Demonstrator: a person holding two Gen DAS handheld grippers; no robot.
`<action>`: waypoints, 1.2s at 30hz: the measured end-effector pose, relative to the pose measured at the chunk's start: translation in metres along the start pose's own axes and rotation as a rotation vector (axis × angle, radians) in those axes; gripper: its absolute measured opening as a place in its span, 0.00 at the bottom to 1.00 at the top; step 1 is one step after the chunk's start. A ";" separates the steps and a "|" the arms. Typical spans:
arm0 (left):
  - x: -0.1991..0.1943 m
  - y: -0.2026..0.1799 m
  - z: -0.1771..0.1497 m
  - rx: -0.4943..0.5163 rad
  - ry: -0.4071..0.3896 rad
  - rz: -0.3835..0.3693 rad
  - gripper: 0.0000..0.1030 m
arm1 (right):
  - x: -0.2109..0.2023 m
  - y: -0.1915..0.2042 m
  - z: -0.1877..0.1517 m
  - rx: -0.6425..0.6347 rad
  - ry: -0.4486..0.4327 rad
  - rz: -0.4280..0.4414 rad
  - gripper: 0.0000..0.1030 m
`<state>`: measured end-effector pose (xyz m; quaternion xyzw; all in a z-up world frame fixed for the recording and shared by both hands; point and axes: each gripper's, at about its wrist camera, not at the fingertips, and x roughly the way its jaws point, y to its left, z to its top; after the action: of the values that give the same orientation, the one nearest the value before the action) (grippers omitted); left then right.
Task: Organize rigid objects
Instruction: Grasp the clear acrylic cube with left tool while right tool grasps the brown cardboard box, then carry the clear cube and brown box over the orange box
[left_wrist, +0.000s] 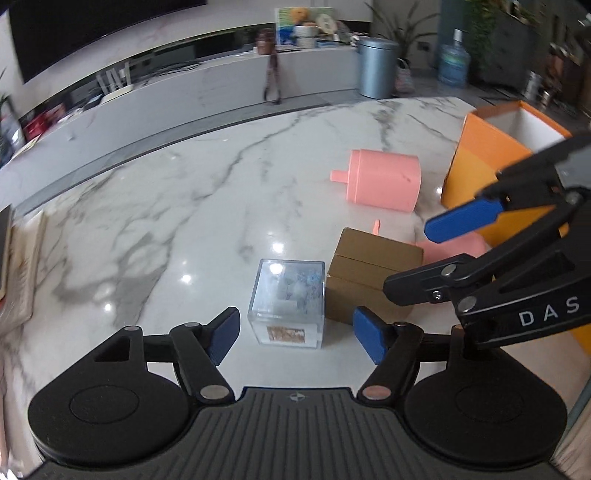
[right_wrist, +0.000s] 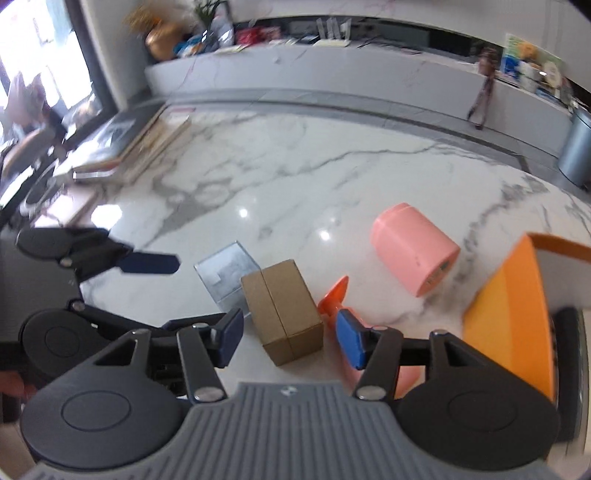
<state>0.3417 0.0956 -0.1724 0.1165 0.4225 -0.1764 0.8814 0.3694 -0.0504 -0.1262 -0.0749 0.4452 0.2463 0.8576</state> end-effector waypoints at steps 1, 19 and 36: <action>0.004 0.002 0.000 0.006 -0.003 -0.007 0.80 | 0.005 -0.001 0.002 -0.011 0.009 0.001 0.58; 0.015 0.009 0.000 -0.116 0.020 0.022 0.52 | 0.029 -0.005 0.006 0.108 0.049 0.024 0.50; -0.114 -0.062 0.029 -0.295 -0.180 -0.013 0.51 | -0.125 -0.034 -0.034 0.251 -0.203 0.011 0.50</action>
<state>0.2706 0.0525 -0.0683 -0.0332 0.3637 -0.1278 0.9221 0.3011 -0.1360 -0.0495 0.0606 0.3838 0.1998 0.8995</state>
